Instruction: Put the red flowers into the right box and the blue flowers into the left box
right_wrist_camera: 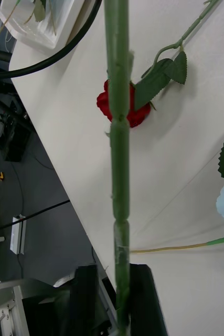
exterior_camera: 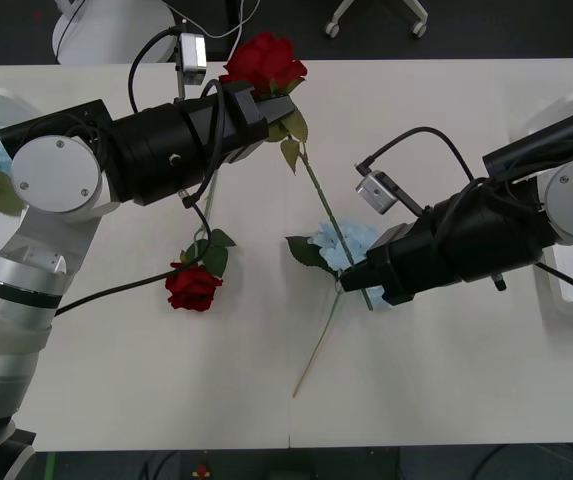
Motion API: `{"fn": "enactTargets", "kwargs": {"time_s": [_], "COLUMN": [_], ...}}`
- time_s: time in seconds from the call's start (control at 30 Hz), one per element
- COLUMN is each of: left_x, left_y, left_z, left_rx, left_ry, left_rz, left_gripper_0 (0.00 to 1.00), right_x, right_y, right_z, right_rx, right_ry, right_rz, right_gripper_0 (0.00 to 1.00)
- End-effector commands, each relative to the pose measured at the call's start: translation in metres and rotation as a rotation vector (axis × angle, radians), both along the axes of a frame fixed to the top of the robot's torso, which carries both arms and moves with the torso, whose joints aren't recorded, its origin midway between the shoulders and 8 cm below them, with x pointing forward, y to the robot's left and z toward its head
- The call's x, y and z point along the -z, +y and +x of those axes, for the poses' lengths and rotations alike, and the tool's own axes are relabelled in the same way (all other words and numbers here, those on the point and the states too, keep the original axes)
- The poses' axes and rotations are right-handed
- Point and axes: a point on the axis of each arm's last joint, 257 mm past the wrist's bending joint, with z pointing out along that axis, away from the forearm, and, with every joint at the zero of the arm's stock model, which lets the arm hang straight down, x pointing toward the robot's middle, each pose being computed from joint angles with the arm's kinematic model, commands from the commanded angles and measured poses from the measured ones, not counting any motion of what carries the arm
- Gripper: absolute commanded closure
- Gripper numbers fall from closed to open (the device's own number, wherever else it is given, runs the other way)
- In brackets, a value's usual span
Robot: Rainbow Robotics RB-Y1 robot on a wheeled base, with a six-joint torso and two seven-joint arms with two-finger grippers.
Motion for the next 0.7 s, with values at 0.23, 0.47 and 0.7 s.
{"fn": "enactTargets", "kwargs": {"time_s": [0.23,0.47,0.7], "left_x": [-0.043,-0.034,-0.013], "left_y": [-0.014,0.004,0.058], "left_z": [-0.006,-0.001,-0.013], "left_rx": [0.023,0.004,0.049], "left_ry": [-0.013,-0.007,0.051], "left_rz": [-0.079,-0.041,0.082], "left_gripper_0": [0.76,0.22,0.03], "right_x": [0.001,0.005,0.004], "right_y": [0.008,-0.005,-0.044], "right_z": [-0.003,0.004,0.033], "right_rx": [-0.012,0.018,0.135], "right_ry": [-0.032,-0.033,-0.044], "right_rz": [-0.002,-0.035,-0.093], "right_gripper_0": [1.0,1.0,1.0]}}
